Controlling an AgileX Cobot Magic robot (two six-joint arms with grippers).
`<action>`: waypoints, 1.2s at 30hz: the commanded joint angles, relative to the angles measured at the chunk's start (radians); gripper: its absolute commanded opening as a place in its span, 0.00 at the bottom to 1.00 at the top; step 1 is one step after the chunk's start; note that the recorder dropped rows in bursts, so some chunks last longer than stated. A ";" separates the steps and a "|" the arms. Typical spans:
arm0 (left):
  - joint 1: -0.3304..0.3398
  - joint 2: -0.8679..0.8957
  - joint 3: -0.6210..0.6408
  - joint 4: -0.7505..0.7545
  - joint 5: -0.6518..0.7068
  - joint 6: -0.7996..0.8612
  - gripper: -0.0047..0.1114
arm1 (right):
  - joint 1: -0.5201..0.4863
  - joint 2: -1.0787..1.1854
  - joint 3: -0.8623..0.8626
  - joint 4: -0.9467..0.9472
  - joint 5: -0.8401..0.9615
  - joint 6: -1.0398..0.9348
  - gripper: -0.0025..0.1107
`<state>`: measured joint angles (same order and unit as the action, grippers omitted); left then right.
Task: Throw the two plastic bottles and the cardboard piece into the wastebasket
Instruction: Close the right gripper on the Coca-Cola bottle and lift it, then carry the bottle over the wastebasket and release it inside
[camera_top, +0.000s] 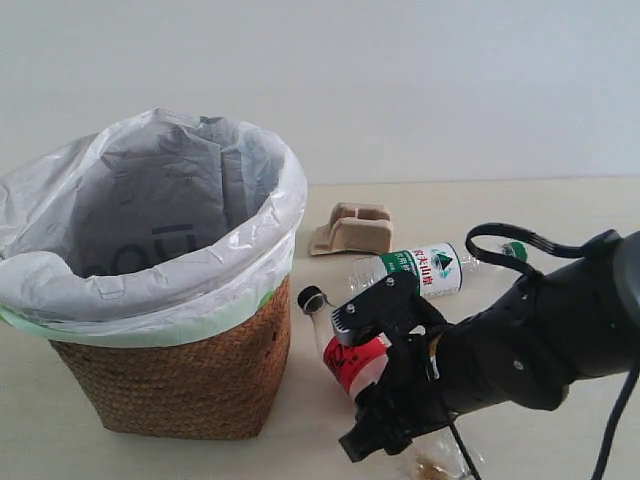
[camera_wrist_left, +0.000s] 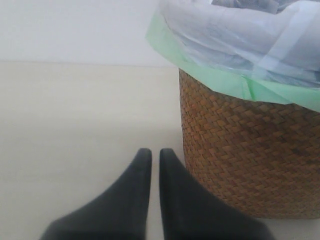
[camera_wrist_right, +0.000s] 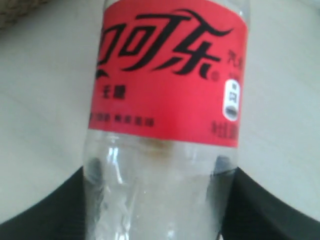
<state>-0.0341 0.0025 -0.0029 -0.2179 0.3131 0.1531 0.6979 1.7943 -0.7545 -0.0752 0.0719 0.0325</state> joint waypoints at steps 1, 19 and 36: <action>0.003 -0.002 0.003 0.002 -0.003 -0.009 0.09 | -0.020 -0.118 0.009 0.004 0.051 0.075 0.02; 0.003 -0.002 0.003 0.002 -0.003 -0.009 0.09 | -0.091 -0.578 0.227 0.091 -0.072 0.156 0.02; 0.003 -0.002 0.003 0.002 -0.003 -0.009 0.09 | -0.471 -0.596 0.122 0.058 0.229 0.105 0.02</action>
<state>-0.0341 0.0025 -0.0029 -0.2179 0.3131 0.1531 0.2366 1.1918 -0.6243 0.0000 0.3308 0.1458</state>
